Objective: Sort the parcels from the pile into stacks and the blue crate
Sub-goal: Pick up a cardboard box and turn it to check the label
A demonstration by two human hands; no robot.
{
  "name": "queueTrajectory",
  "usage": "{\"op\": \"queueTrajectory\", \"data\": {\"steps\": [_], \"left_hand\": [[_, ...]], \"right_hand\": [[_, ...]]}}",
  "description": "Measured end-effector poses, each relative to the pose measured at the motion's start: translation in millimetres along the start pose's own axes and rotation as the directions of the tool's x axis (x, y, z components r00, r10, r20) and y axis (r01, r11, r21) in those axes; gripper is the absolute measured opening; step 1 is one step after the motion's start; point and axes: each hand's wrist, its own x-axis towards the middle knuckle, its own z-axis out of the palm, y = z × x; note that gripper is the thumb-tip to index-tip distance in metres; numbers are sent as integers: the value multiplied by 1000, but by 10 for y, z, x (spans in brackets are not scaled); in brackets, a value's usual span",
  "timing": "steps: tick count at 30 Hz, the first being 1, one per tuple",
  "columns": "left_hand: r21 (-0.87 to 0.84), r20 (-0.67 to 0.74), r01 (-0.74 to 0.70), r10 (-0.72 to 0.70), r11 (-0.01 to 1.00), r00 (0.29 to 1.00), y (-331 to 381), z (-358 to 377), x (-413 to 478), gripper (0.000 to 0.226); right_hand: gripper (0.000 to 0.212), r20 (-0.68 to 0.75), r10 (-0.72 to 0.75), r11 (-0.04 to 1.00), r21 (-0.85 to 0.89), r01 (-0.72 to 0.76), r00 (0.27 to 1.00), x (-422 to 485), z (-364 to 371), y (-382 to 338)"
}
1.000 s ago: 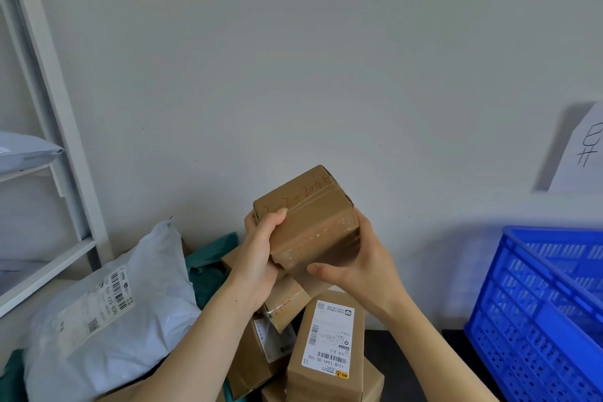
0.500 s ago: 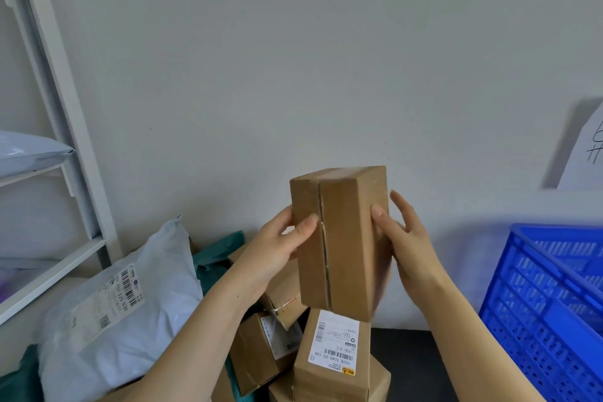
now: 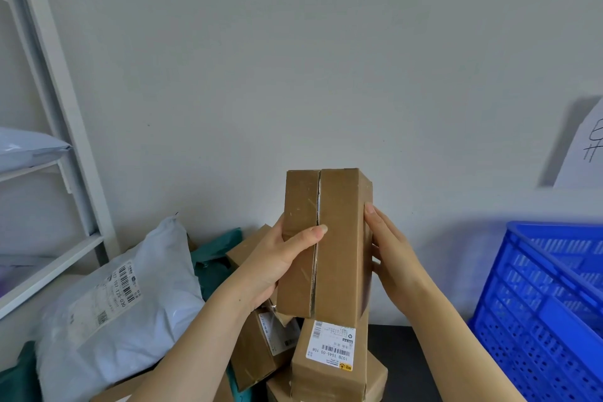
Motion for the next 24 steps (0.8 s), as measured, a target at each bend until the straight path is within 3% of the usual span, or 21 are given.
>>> {"op": "queueTrajectory", "data": {"steps": [4, 8, 12, 20, 24], "left_hand": [[21, -5, -3, 3, 1000, 1000, -2, -10, 0, 55], [28, -11, 4, -4, 1000, 1000, -14, -25, 3, 54], [31, -12, 10, -9, 999, 1000, -28, -31, -1, 53], [33, -29, 13, -12, 999, 999, -3, -45, 50, 51], [2, -38, 0, 0, 1000, 999, -7, -109, 87, 48]], "right_hand": [[47, -11, 12, 1000, -2, -12, 1000, -6, 40, 3], [40, -22, 25, 1000, -15, -25, 999, -8, 65, 16], [55, -21, 43, 999, -23, -43, 999, -7, 63, 41], [17, -42, 36, 999, -21, -37, 998, 20, 72, 9], [22, -80, 39, 998, -44, -42, 996, 55, 44, 45]]}}
